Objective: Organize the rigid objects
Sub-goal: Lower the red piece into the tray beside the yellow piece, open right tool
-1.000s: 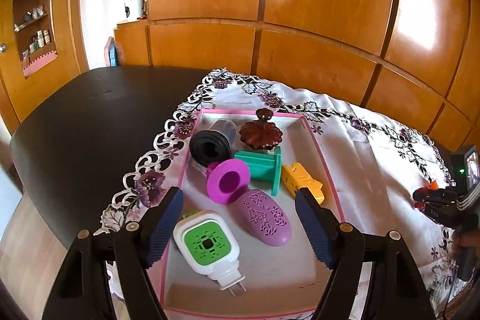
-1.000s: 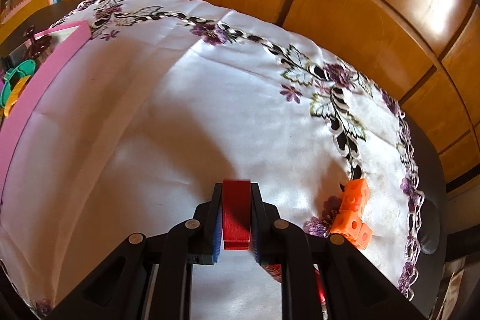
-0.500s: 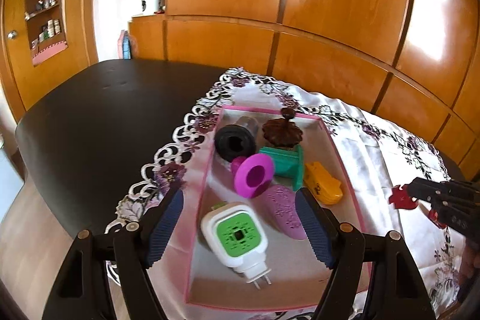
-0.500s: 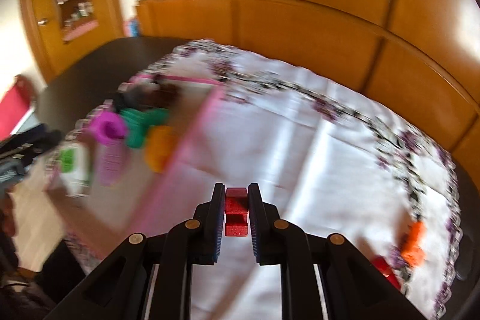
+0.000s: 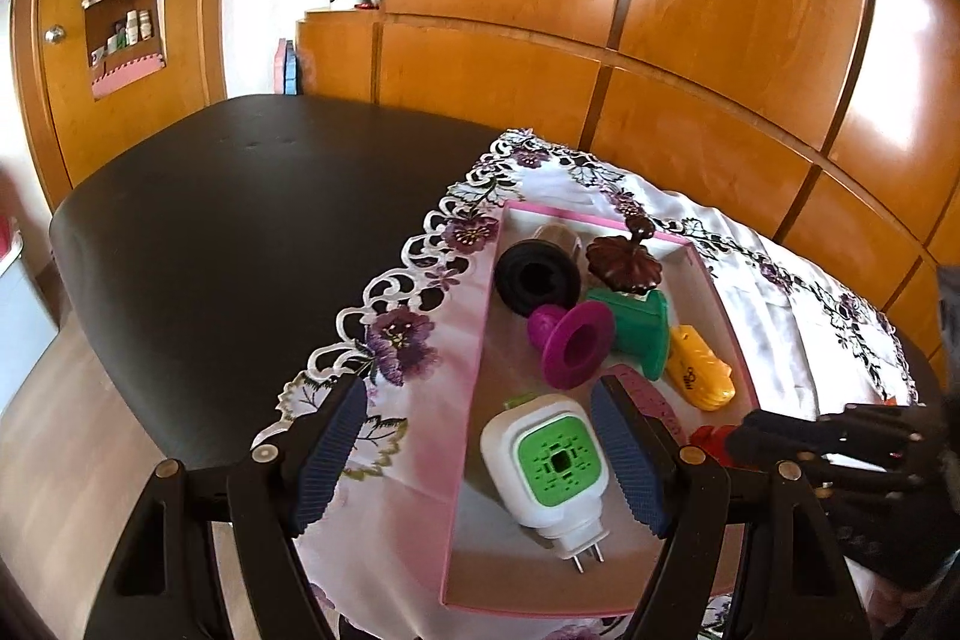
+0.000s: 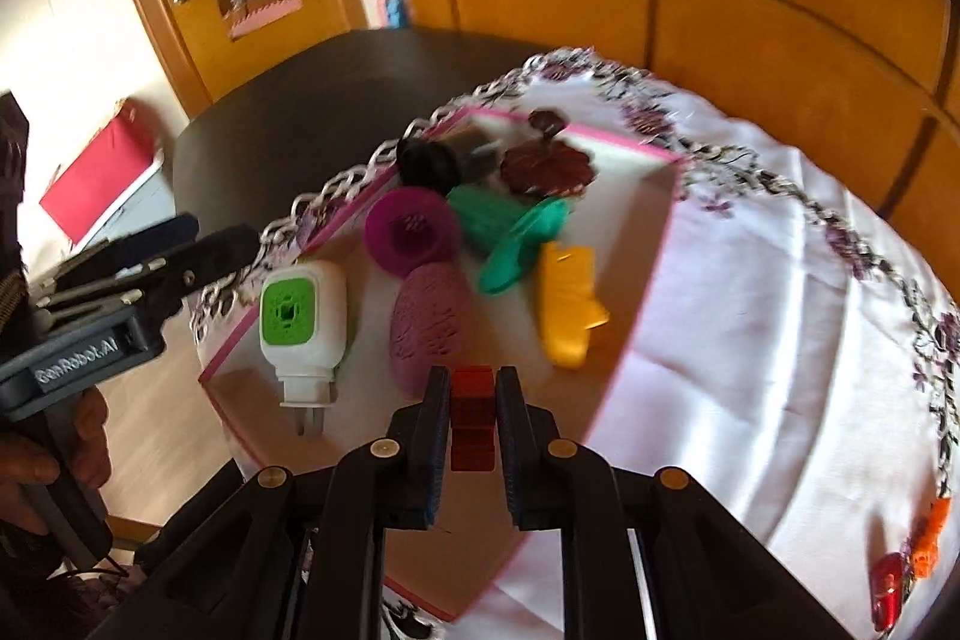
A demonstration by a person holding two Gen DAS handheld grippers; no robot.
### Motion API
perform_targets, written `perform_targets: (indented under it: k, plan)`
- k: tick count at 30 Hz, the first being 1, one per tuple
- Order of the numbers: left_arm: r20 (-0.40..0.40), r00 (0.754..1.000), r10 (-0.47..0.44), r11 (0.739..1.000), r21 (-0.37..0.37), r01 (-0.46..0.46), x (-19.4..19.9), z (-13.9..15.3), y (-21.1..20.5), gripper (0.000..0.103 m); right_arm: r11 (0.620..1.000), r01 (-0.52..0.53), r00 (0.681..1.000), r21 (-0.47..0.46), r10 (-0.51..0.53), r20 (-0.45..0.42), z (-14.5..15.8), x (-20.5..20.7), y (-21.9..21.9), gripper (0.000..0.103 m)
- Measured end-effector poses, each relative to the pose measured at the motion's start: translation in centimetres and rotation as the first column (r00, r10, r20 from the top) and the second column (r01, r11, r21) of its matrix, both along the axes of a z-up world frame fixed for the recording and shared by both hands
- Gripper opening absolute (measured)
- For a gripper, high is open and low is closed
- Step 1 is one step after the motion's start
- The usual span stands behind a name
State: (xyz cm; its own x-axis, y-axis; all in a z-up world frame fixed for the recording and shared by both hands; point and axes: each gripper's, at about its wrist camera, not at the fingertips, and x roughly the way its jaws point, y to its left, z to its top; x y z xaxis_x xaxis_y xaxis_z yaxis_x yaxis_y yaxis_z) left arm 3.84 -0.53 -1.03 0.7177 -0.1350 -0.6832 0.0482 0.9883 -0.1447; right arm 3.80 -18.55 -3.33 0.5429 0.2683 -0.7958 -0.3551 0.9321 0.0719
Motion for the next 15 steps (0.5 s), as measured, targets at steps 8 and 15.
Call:
perform_targets:
  k: [8,15]
  plan:
    - [-0.015,1.000,-0.011,1.000,0.010,0.011,0.0,-0.4,-0.4,0.077,0.985,0.074,0.994,-0.153,-0.060,0.094,-1.8,2.3,0.6,0.022]
    - [-0.009,1.000,-0.021,1.000,0.019,0.021,-0.2,-0.1,-0.7,0.077,0.985,0.148,0.986,-0.091,-0.140,0.087,-1.4,3.4,-1.2,0.029]
